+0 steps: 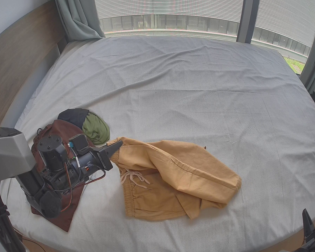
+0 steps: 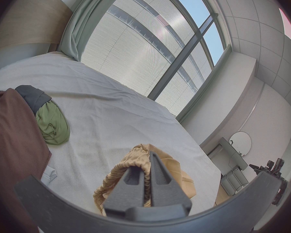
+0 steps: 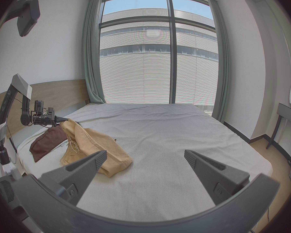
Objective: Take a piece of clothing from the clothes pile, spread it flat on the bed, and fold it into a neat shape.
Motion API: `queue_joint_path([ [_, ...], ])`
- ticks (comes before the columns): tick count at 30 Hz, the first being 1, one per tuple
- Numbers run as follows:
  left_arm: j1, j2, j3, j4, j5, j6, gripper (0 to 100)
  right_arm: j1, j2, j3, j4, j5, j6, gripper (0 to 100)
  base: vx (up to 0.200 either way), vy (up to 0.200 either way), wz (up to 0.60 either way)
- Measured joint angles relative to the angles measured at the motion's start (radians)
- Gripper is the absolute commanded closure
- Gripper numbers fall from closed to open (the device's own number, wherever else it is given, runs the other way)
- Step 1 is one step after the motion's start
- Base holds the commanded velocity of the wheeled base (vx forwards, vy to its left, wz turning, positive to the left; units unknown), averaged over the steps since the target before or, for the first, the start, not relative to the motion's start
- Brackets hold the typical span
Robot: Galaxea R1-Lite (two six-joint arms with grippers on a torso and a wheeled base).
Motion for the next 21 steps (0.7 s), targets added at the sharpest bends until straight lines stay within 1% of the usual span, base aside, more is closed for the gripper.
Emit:
queue_joint_path([
  [8,0.051,0.027,0.009,0.0,-0.004,0.006,100,0.0,0.0,0.0,0.0,0.0,-0.001,0,0.0,0.0,0.0],
  [15,0.121,0.069,0.003,0.0,-0.004,0.015,100,0.0,0.0,0.0,0.0,0.001,-0.004,0,0.0,0.0,0.0],
  [21,0.134,0.093,0.0,0.0,-0.004,0.016,100,0.0,0.0,0.0,0.0,0.003,-0.006,0,0.0,0.0,0.0],
])
